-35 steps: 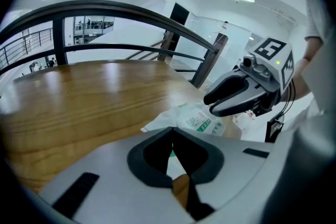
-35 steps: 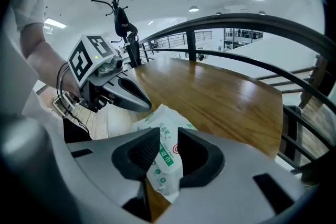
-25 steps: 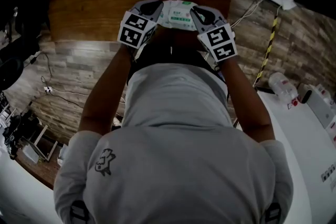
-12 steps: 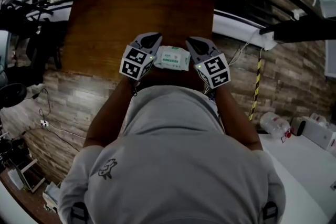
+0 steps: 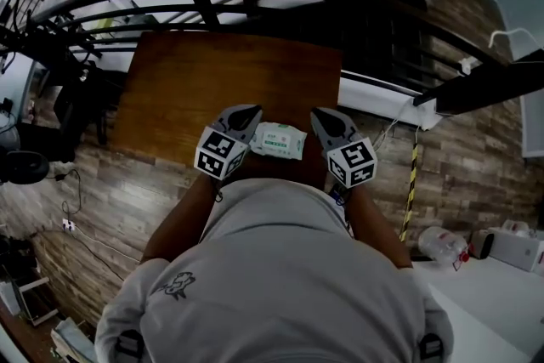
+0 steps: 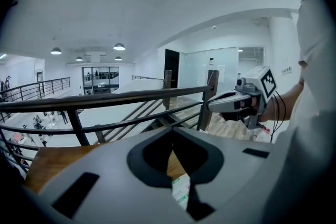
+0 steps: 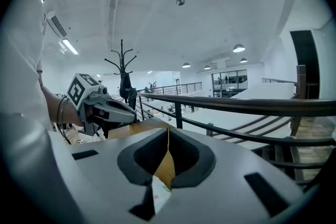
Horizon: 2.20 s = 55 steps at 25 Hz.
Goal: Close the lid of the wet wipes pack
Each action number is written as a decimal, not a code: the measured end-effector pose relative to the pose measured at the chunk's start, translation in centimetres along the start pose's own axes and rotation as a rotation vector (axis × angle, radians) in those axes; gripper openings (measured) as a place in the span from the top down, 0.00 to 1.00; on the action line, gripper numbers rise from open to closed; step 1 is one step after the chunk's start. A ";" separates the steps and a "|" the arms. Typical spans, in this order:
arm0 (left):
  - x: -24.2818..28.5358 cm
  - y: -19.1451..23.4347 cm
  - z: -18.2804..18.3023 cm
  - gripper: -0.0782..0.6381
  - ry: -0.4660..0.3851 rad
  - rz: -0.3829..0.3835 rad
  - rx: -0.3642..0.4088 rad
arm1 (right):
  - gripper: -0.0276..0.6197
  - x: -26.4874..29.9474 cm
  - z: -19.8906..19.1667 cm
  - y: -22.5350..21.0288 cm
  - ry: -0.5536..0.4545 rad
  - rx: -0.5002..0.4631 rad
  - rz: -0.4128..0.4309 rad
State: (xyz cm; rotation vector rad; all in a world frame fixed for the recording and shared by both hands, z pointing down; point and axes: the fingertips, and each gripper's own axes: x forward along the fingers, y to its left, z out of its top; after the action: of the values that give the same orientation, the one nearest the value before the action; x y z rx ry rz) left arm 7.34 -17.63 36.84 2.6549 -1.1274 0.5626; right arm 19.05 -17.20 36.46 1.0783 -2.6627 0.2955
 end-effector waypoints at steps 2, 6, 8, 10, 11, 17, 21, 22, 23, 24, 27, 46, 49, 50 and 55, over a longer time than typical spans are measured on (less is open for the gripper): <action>-0.7 0.0 0.2 0.87 0.000 0.003 0.000 | 0.90 -0.4 0.3 0.2 -0.008 0.006 0.002; -1.6 0.0 1.0 0.87 -0.014 -0.006 0.017 | 0.90 -0.5 1.4 0.5 -0.029 -0.009 0.003; -2.0 0.0 1.2 0.87 -0.020 -0.015 0.028 | 0.90 -0.6 1.9 0.8 -0.043 -0.011 -0.007; -2.7 -0.1 1.3 0.87 -0.028 -0.024 0.034 | 0.90 -1.0 2.3 1.4 -0.055 -0.009 -0.021; -3.1 -0.1 1.3 0.87 -0.031 -0.029 0.036 | 0.90 -1.1 2.5 1.8 -0.060 -0.008 -0.029; -6.4 -0.5 0.8 0.87 -0.052 -0.062 0.057 | 0.90 -2.0 3.1 5.0 -0.085 0.004 -0.074; -9.5 -0.8 -0.1 0.87 -0.057 -0.086 0.063 | 0.90 -2.6 3.5 7.8 -0.094 0.000 -0.104; -10.3 -0.9 -0.4 0.87 -0.059 -0.091 0.064 | 0.90 -2.7 3.7 8.5 -0.097 -0.002 -0.113; -11.1 -0.9 -0.6 0.87 -0.061 -0.096 0.065 | 0.90 -2.8 3.7 9.2 -0.099 -0.003 -0.121; -11.9 -0.8 -0.9 0.87 -0.064 -0.101 0.065 | 0.90 -2.8 3.7 9.9 -0.100 -0.002 -0.129; -14.2 -0.7 -2.1 0.87 -0.074 -0.117 0.063 | 0.90 -2.8 3.3 12.3 -0.104 0.018 -0.141; -21.2 -3.8 -6.7 0.87 -0.087 -0.202 0.042 | 0.90 -7.3 0.8 21.3 -0.092 0.022 -0.214; -21.0 -5.0 -6.4 0.87 -0.086 -0.203 0.048 | 0.90 -8.6 0.5 21.2 -0.093 0.012 -0.217; -20.9 -5.6 -6.4 0.87 -0.085 -0.203 0.052 | 0.90 -9.1 0.4 21.1 -0.094 0.007 -0.216; -20.8 -9.4 -6.2 0.87 -0.085 -0.199 0.045 | 0.90 -12.5 -0.5 21.0 -0.095 -0.005 -0.197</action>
State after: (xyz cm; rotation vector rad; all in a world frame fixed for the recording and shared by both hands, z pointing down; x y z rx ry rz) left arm -0.69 4.36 33.36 2.8107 -0.8666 0.4474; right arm 13.04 5.86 31.14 1.3725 -2.6083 0.2042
